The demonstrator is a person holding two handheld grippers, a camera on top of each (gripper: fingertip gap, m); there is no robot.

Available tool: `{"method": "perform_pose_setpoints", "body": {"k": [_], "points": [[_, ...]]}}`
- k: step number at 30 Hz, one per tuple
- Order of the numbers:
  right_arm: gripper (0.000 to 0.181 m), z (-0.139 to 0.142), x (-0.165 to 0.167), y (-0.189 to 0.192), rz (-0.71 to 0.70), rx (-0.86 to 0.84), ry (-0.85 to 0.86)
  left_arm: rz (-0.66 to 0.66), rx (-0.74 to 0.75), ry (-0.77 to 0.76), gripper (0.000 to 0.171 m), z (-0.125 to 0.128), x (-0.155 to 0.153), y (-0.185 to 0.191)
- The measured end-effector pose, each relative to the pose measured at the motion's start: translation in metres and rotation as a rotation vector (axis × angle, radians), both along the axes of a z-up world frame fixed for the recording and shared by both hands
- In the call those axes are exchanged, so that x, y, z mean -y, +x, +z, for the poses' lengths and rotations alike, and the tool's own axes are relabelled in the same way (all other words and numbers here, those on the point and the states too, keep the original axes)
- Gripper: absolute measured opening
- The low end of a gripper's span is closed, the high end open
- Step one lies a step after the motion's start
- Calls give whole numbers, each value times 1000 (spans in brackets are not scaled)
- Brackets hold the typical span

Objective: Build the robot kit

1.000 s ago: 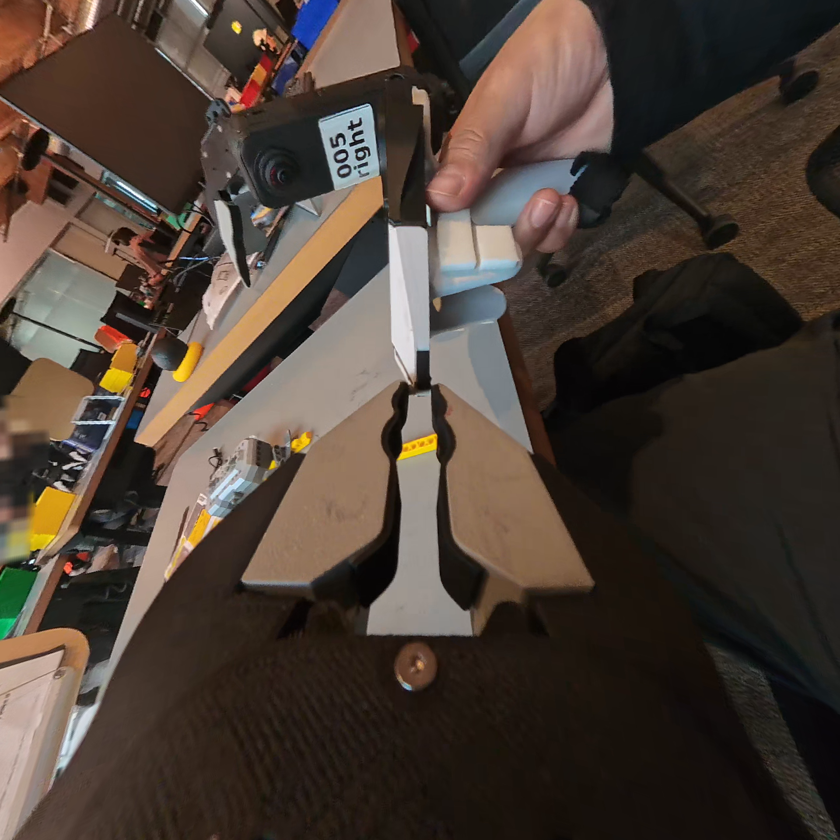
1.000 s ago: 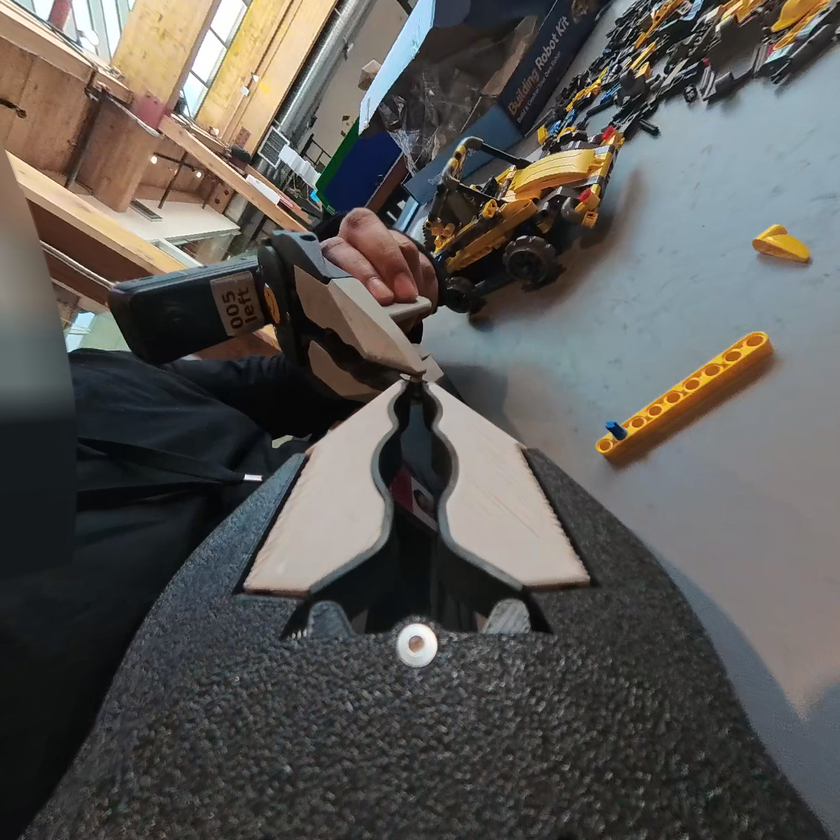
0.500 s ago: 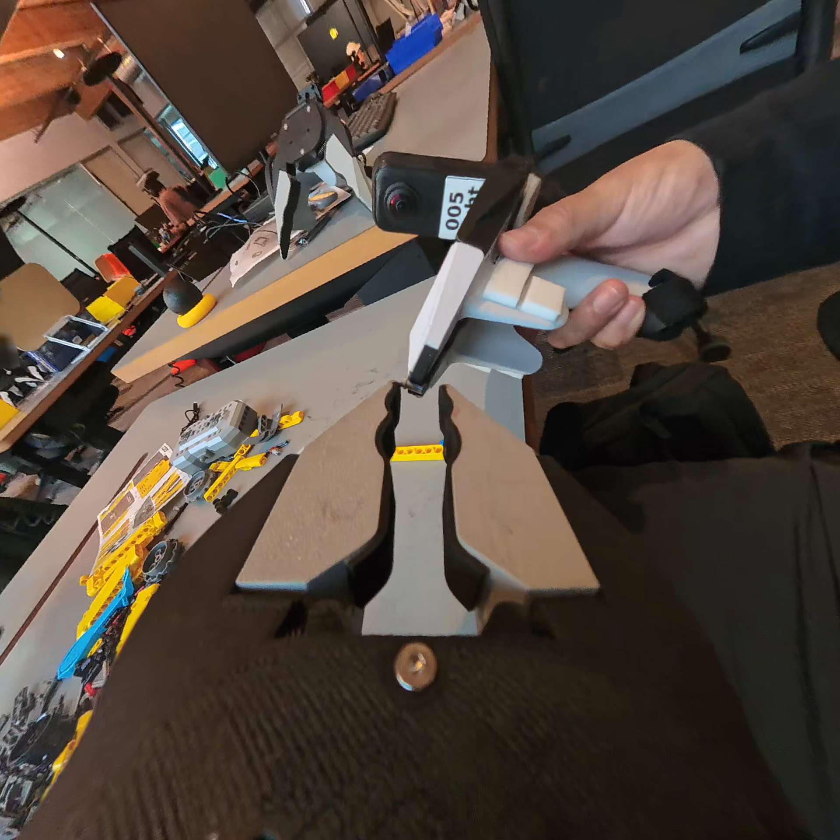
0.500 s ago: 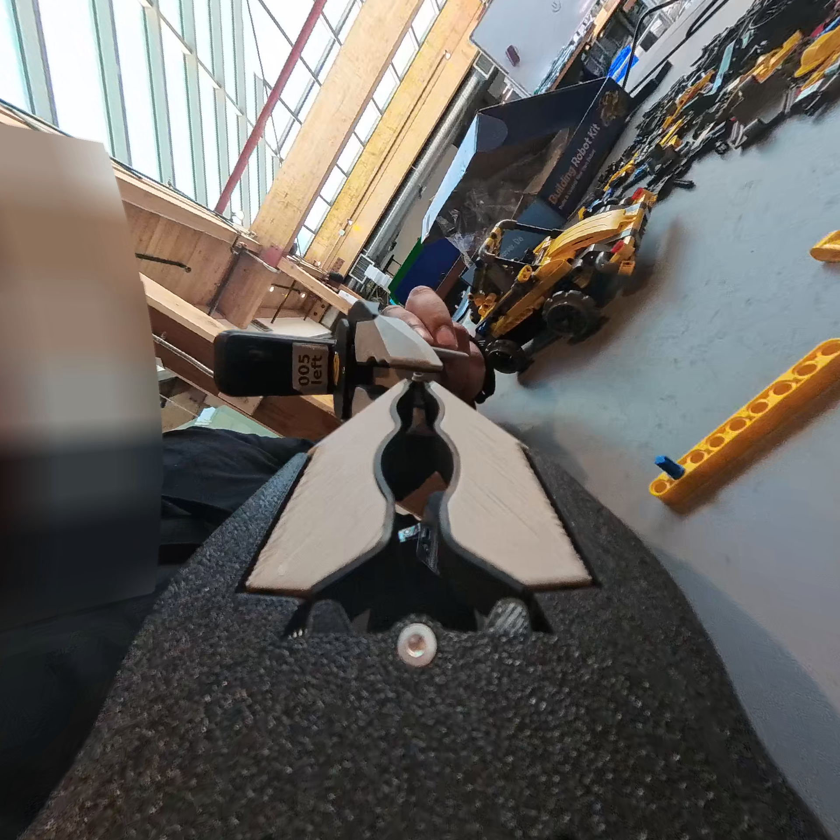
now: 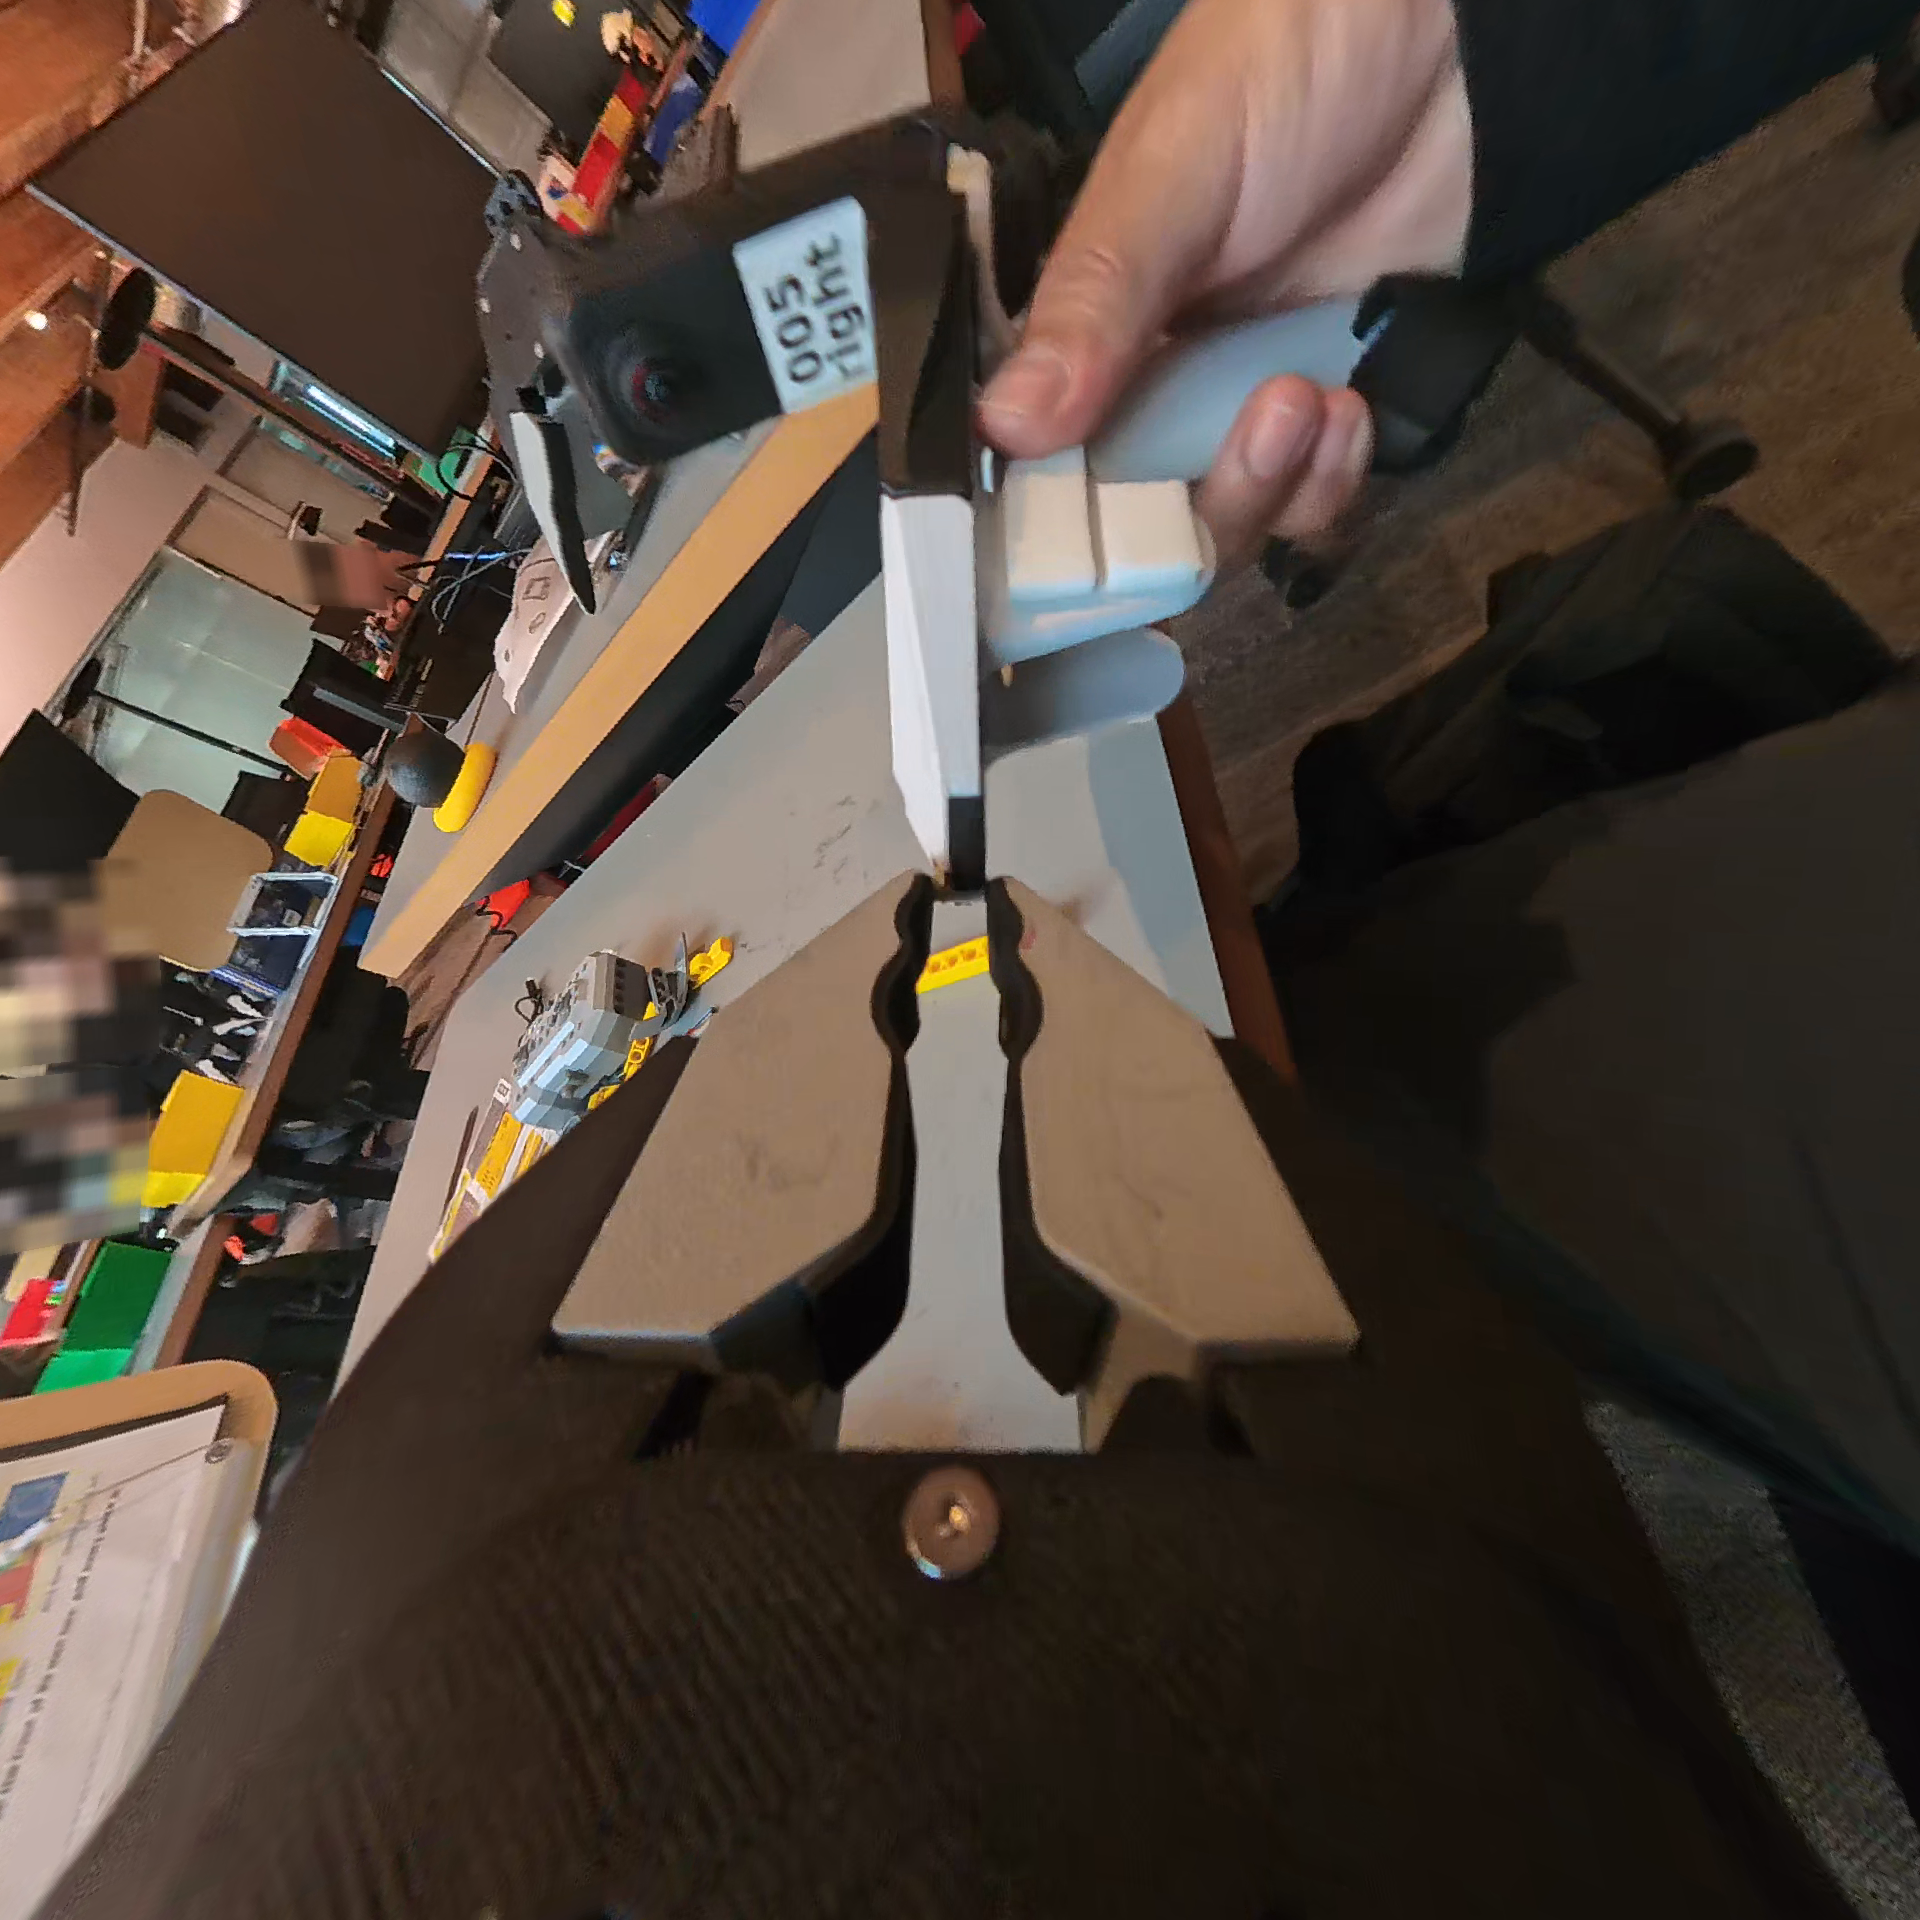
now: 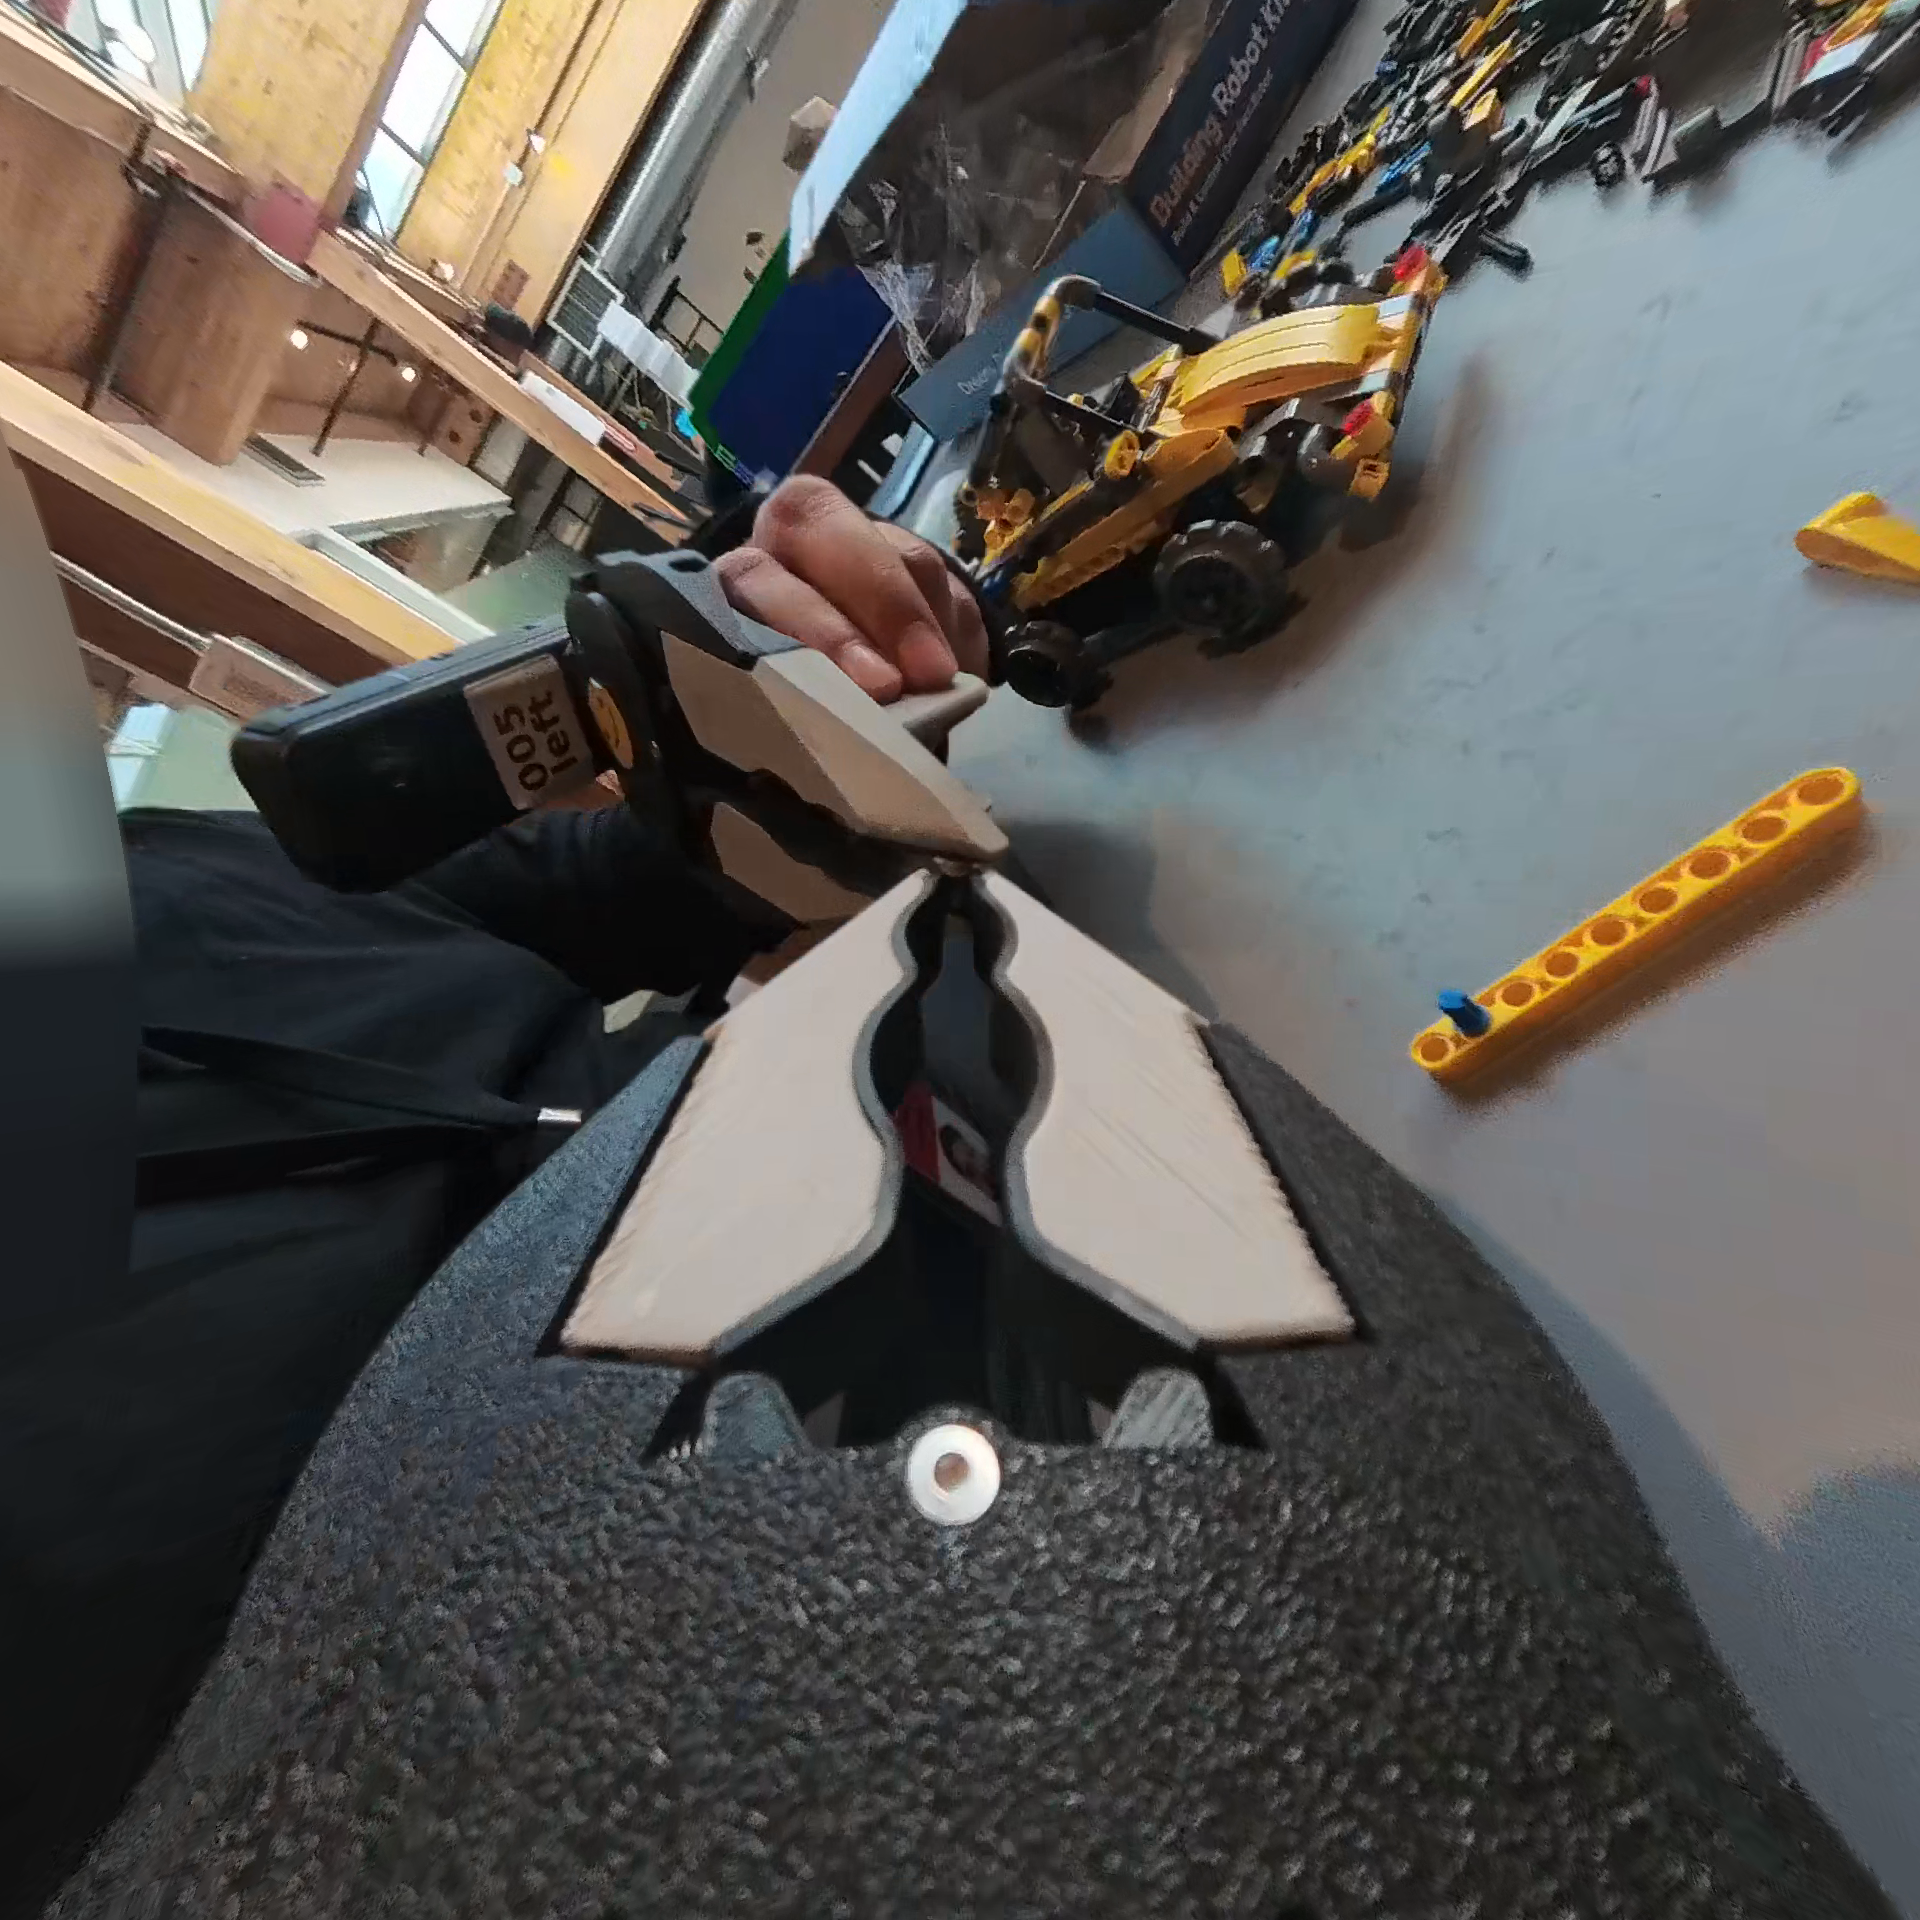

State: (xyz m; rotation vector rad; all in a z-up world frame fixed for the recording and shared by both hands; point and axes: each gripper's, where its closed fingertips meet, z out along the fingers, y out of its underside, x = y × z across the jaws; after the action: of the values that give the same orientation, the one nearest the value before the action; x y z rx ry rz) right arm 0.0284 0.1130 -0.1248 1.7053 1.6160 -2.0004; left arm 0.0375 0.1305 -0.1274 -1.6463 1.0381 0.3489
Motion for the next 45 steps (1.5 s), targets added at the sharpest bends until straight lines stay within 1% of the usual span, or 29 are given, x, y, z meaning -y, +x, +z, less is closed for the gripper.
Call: {"method": "perform_pose_setpoints", "body": {"k": [3, 6, 10, 13, 16, 20, 23, 26, 30, 32, 34, 36, 37, 40, 42, 45], "points": [[5, 1, 0, -2, -7, 9, 61, -7, -34, -12, 7, -2, 0, -2], [7, 6, -3, -4, -19, -4, 39, -9, -22, -14, 7, 1, 0, -4], [5, 10, -11, -5, -59, -33, 50, 35, 69, -10, 7, 6, -5, -7], [6, 14, -15, -5, -79, -44, 53, 52, 161, -27, 7, 4, -6, -9], [7, 10, -15, -5, -82, -27, 72, 60, 197, -26, 6, 3, -6, -12], [9, 8, -11, -8, -69, -18, 67, 59, 188, -20, 6, 4, -6, -11], [9, 2, -10, -10, -71, 4, 90, 60, 154, -24, 6, 2, -8, -9], [5, -1, -10, -10, -85, 7, 102, 72, 110, -19, 7, -1, -8, -9], [5, -6, -11, -12, -125, 8, 82, 101, 114, -28, 7, -4, -9, -9], [5, -11, -14, -13, -154, 13, 67, 131, 130, -42, 7, -8, -11, -10], [5, -20, -18, -12, -172, 38, 71, 189, 167, -63, 7, -13, -14, -11], [6, -29, -20, -10, -168, 72, 94, 259, 205, -103, 7, -23, -19, -11], [6, -32, -20, -8, -163, 82, 107, 277, 194, -108, 7, -28, -21, -9], [5, -37, -20, -3, -151, 94, 179, 272, 112, -77, 6, -34, -23, -4], [5, -36, -21, -3, -153, 86, 212, 254, 98, -77, 6, -36, -22, -1], [5, -30, -22, -6, -165, 62, 156, 256, 120, -70, 6, -33, -23, -2]]}}
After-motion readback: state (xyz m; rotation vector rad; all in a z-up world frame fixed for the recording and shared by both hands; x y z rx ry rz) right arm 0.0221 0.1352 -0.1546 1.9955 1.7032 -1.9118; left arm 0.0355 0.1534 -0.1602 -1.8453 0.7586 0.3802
